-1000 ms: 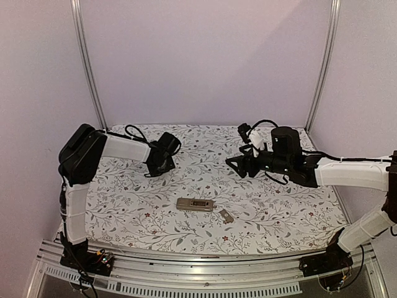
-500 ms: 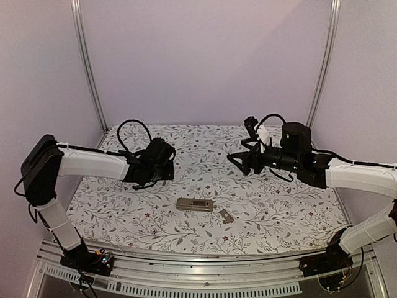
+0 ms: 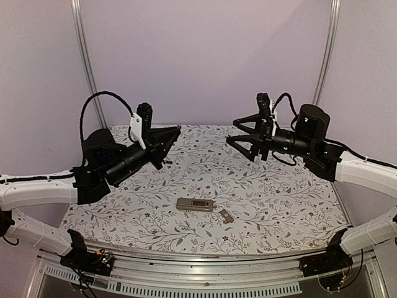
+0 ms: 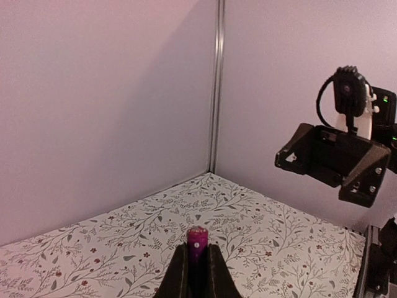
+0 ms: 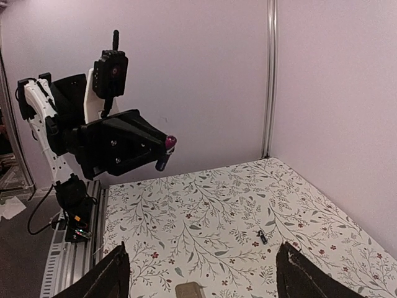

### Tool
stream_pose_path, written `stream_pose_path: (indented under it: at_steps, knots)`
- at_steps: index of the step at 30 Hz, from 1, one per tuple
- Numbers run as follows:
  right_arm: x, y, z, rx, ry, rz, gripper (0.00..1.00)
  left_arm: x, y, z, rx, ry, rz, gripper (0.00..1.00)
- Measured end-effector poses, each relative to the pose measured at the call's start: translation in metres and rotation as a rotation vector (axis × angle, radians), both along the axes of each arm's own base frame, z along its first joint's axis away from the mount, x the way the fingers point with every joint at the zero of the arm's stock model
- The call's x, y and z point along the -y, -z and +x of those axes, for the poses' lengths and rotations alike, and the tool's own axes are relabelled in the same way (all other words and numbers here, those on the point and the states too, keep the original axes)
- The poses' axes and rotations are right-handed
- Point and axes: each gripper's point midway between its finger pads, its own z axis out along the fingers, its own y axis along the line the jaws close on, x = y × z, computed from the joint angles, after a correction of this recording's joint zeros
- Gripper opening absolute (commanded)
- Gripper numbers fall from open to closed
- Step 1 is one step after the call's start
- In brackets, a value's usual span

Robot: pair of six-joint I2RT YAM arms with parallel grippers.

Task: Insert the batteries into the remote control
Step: Pass from the left arm to the right

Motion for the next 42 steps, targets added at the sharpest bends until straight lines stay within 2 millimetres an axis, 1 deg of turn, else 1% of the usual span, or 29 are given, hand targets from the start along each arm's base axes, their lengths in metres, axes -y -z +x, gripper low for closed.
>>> stream_pose_path:
  at_steps: [3, 5, 8, 11, 15, 18, 21, 25, 28, 33, 37, 40, 42]
  knots:
    - [-0.012, -0.022, -0.005, 0.01, -0.085, 0.048, 0.72, 0.016, -0.013, -0.026, 0.096, 0.13, 0.01, 0.0]
    - [-0.02, -0.033, -0.011, 0.025, -0.134, 0.076, 0.71, 0.025, -0.019, -0.042, 0.143, 0.202, 0.018, 0.0]
    - [-0.028, -0.037, -0.023, 0.055, -0.181, 0.087, 0.67, 0.035, -0.028, -0.061, 0.197, 0.292, 0.016, 0.0]
    - [-0.04, -0.039, -0.045, 0.098, -0.257, 0.092, 0.61, 0.043, -0.037, -0.079, 0.259, 0.37, 0.01, 0.0]
    - [-0.047, -0.047, -0.067, 0.145, -0.335, 0.116, 0.56, 0.052, -0.044, -0.098, 0.316, 0.443, 0.007, 0.0]
    - [-0.049, -0.053, -0.076, 0.171, -0.371, 0.144, 0.53, 0.056, -0.046, -0.104, 0.334, 0.47, 0.007, 0.0]
    - [-0.053, -0.055, -0.081, 0.173, -0.399, 0.16, 0.52, 0.059, -0.046, -0.107, 0.345, 0.491, 0.006, 0.0]
    - [-0.057, -0.051, -0.085, 0.169, -0.429, 0.159, 0.55, 0.06, -0.047, -0.112, 0.356, 0.515, 0.001, 0.0]
    - [-0.056, -0.052, -0.086, 0.182, -0.433, 0.161, 0.57, 0.061, -0.05, -0.112, 0.358, 0.518, -0.001, 0.0]
    - [-0.049, -0.058, -0.087, 0.226, -0.393, 0.159, 0.6, 0.066, -0.07, -0.104, 0.327, 0.497, -0.033, 0.0]
    - [-0.035, -0.072, -0.088, 0.273, -0.325, 0.177, 0.61, 0.06, -0.082, -0.103, 0.284, 0.49, -0.122, 0.0]
    - [-0.03, -0.079, -0.084, 0.277, -0.283, 0.182, 0.62, 0.055, -0.089, -0.105, 0.277, 0.497, -0.188, 0.0]
    - [-0.029, -0.079, -0.082, 0.271, -0.266, 0.178, 0.62, 0.051, -0.096, -0.108, 0.277, 0.508, -0.237, 0.0]
